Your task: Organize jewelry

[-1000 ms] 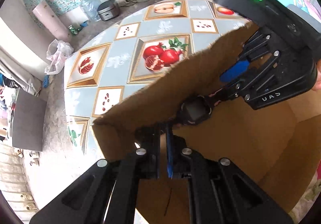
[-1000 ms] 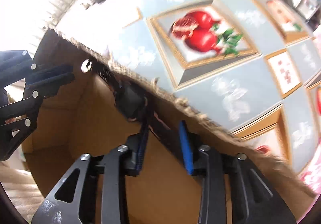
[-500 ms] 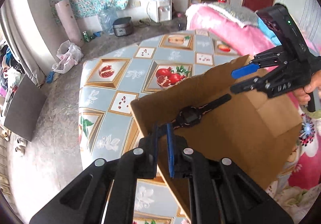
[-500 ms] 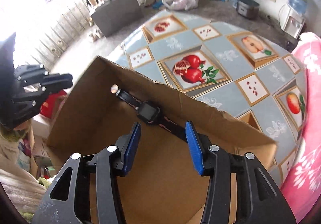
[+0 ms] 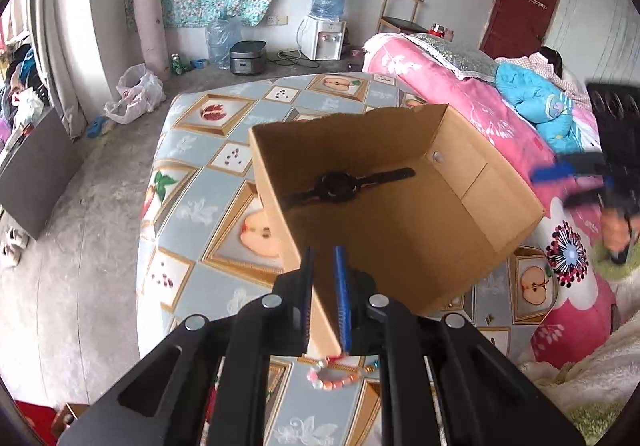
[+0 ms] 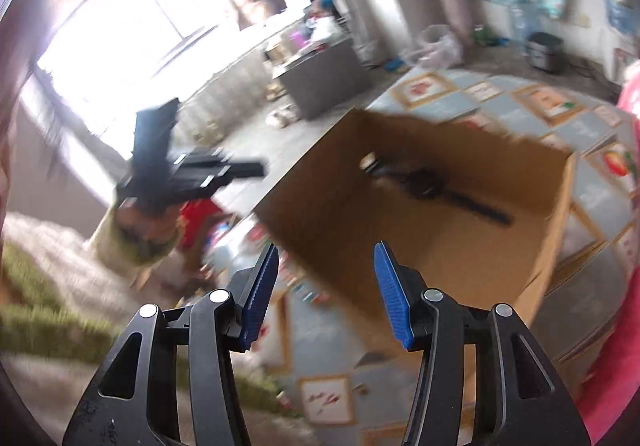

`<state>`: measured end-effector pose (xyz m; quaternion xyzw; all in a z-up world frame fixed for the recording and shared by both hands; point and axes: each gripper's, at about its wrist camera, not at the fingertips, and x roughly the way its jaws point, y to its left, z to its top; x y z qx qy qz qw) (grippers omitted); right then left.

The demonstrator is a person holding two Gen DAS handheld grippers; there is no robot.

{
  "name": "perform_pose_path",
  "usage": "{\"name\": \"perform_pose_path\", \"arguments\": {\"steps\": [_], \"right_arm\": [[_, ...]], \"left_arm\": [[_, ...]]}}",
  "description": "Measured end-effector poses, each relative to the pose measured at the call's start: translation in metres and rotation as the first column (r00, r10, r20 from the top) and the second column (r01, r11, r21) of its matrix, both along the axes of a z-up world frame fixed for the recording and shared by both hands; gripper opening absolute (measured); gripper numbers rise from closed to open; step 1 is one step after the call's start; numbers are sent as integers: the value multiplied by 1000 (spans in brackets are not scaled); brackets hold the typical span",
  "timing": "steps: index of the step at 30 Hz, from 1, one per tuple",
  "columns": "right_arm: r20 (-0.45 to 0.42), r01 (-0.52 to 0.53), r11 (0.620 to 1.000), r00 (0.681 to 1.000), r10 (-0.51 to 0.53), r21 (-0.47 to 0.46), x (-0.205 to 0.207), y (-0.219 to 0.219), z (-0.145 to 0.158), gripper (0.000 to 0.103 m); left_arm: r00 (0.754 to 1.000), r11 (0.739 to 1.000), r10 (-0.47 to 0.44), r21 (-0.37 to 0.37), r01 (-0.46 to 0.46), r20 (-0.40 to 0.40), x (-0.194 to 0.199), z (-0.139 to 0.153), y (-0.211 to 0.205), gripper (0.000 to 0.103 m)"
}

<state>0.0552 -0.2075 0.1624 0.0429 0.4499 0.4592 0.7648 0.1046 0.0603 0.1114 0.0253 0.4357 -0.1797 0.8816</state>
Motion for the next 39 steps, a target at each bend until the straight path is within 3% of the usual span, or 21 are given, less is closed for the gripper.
{"name": "perform_pose_path", "arguments": {"steps": [4,7,10,19,34,39], "right_arm": [[-155,-144,988,979,134,-51,-52,30,-52,25],[-242,-181,978,958,152,-101,-72,50,-91,11],[-240,-203,962,958,157,-181,-84,61,-115,11],[-220,-347,894,931,292,-284,-85,84,-138,11],[-188,-493,782,870,456,-381,-95,142,-165,4],[-207,-508,773,861,464,-381,-94,149,-170,3]], "left_arm": [[999,999,36,-25,-37,-23,-17,-9,8,11],[998,998,55,-36,-57,-41,-25,-17,11,11],[995,995,73,-56,-77,-65,-29,-24,15,11],[990,990,111,-73,-118,-87,-40,-33,23,11],[988,986,146,-69,-150,-58,-54,-27,34,11],[986,985,151,-76,-156,-67,-54,-30,37,11]]}}
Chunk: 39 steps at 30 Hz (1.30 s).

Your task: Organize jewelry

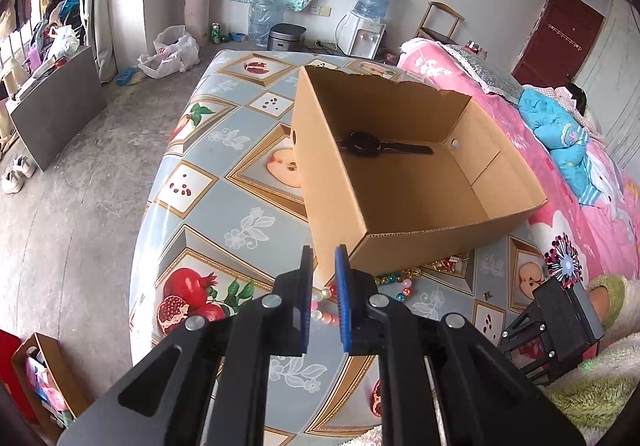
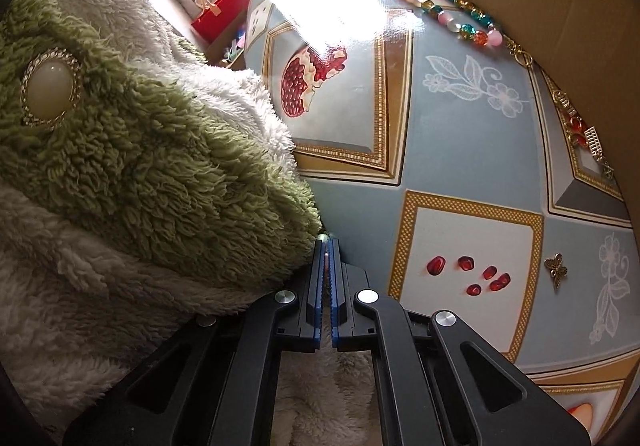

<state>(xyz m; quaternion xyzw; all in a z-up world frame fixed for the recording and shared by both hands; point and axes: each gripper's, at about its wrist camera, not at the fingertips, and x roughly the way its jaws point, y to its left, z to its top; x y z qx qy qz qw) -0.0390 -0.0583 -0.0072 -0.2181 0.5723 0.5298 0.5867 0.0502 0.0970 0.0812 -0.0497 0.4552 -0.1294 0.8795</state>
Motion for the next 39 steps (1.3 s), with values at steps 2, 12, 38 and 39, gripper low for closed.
{"name": "perform_pose_path", "arguments": {"steps": [2,12,38,39], "right_arm": [[-7,-5,1000,1000,5,-4,0,4,-2,3],[-61,-18,1000,998,17,-4,9,-16,-7,3],[1,210,973,978,-211,101,-27,-46,13,45],[7,220,969,975,-222,109,-26,-49,16,45]], "left_arm": [[1000,1000,-1,1,1,-5,1,-1,0,11],[999,999,-44,11,44,-17,-5,-5,-11,11],[991,992,-124,-28,123,-46,-102,-27,-30,11],[988,989,-143,-35,142,-55,-106,-28,-33,12]]}}
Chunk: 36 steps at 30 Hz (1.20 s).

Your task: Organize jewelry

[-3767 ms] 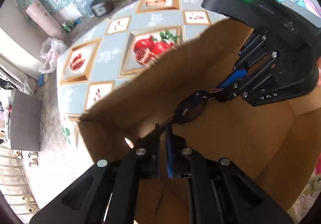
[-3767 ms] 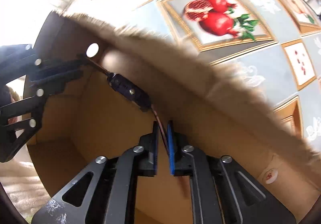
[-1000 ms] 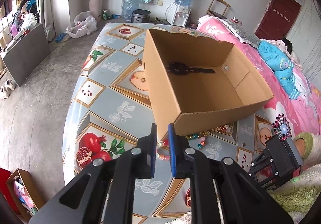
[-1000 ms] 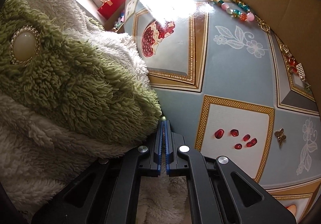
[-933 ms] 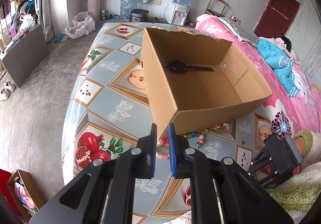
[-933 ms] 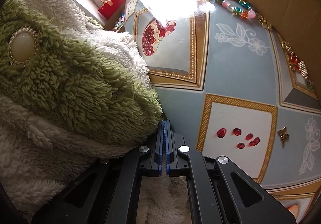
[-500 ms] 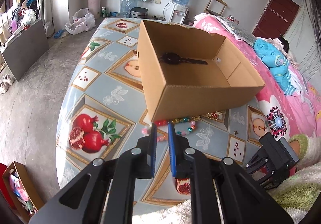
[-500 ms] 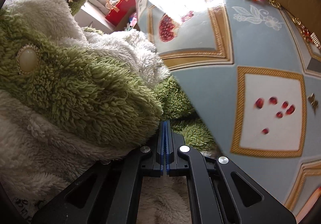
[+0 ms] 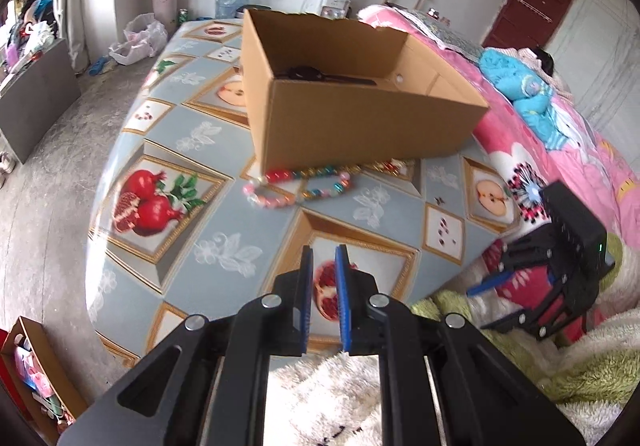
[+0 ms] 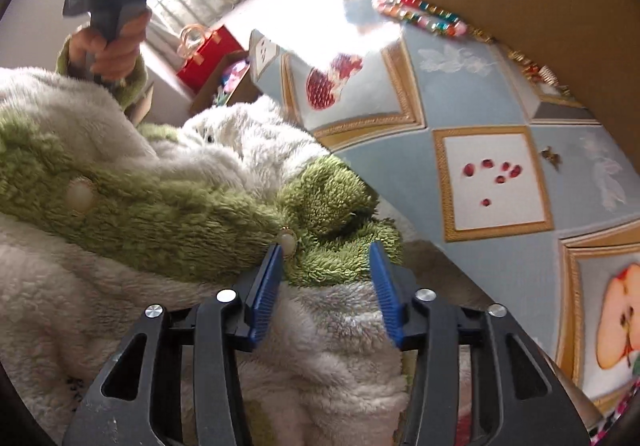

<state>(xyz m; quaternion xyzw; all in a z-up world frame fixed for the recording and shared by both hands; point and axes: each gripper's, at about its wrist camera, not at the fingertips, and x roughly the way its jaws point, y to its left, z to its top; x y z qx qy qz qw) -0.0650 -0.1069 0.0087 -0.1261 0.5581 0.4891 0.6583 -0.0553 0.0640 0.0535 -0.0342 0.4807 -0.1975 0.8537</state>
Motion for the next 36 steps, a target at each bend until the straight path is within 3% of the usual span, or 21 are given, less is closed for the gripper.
{"name": "perform_pose_path", "arguments": {"steps": [3,12,23,36], "right_arm": [[21,40,999,999,-40,13,1,-7,9,45],[40,109,993,993,-111,38,-7,-32,14,45],[53,197,979,978,-200,56,-10,-50,15,45],[90,197,978,975,-203,70,-14,-37,15,45]], "left_arm": [[998,998,-57,-10,57,-24,-10,-3,-11,18],[975,981,-195,-5,196,-107,-34,-23,-48,18],[922,944,-320,3,329,-218,-60,-58,-92,18],[964,972,-230,22,235,-136,-56,-44,-69,18]]}}
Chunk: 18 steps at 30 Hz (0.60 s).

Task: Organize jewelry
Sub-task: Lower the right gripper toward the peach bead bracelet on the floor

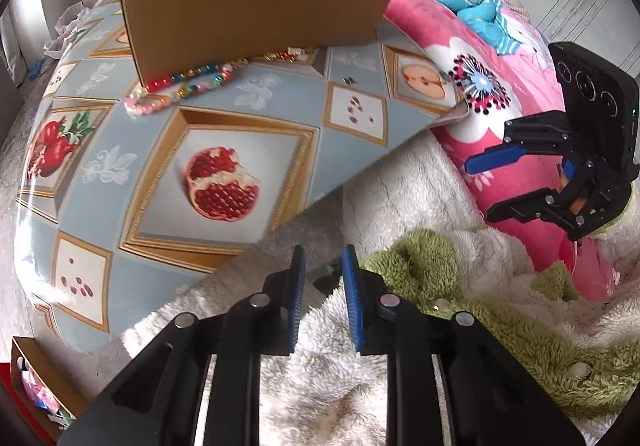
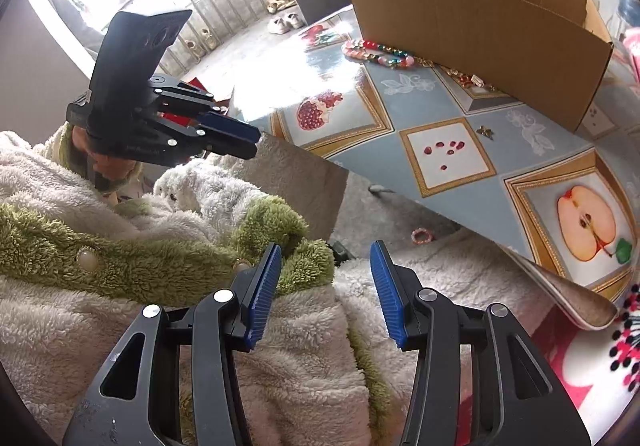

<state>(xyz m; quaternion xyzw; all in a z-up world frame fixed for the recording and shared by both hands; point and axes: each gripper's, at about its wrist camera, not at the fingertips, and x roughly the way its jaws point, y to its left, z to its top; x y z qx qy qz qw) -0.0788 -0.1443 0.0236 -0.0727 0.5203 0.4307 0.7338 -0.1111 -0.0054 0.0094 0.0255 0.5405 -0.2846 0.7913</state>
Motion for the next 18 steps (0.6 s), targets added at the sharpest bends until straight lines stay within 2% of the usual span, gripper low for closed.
{"name": "perform_pose_path", "arguments": {"steps": [7,12,15,18], "right_arm": [[-32,84,995,996,-85,-50,20,13,-6,45],[-26,74,992,997,-77,-102,19,29,-2,45],[-13,48,992,999,-50,-113,19,38,2,45],[-25,33,996,999,-35,-81,25,40,0,45]], "left_arm": [[997,1000,-15,-22,17,80,14,11,31,18],[990,999,-45,-6,46,131,27,18,45,19],[991,997,-68,-11,70,115,27,14,42,27],[996,994,-77,-70,80,45,17,1,31,29]]}}
